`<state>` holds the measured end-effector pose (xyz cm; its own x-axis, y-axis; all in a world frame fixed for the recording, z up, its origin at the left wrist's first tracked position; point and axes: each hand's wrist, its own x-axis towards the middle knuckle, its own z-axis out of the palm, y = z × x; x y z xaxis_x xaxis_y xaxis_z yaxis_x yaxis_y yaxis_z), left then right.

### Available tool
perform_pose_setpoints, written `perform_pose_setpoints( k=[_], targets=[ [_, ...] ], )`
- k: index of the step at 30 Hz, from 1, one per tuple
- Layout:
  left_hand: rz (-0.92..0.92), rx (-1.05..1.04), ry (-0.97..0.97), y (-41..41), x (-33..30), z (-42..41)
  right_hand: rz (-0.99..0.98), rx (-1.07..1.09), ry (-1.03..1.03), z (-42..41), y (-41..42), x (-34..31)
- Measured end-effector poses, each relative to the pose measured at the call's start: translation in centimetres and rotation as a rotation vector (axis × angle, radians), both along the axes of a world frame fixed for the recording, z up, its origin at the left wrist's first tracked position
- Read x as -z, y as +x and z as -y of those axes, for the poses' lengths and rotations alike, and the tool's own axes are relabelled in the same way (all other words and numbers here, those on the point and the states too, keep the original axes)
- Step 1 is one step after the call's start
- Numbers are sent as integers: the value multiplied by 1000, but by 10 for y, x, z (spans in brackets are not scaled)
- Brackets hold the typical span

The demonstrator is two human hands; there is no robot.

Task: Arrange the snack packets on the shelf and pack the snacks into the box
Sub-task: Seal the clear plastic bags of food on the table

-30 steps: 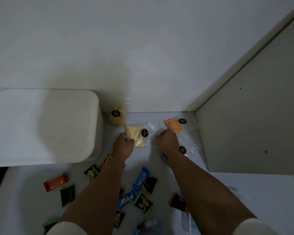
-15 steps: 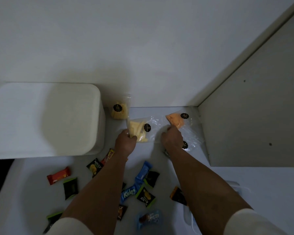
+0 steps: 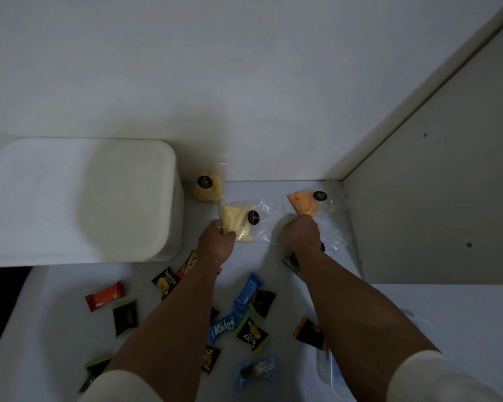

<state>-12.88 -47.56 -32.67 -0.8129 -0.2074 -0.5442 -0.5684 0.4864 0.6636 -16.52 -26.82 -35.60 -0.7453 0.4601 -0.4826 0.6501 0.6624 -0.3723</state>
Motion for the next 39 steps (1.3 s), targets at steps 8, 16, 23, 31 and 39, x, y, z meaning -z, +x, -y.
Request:
perform_pose_setpoints(
  k=[8, 16, 23, 31, 39],
  targets=[
    [89, 41, 33, 12, -10, -1, -150, -68, 52, -2, 13, -28],
    [-45, 33, -56, 46, -56, 3, -405, -97, -424, 14, 47, -85],
    [-164, -45, 336, 74, -129, 12, -524, -347, -445, 55, 100, -160],
    [-126, 10, 517, 124, -190, 25, -637, -639, -181, 80, 173, -217],
    [-194, 162, 363, 173, -193, 29, -773, -343, -46, 90, 241, -205]
  ],
)
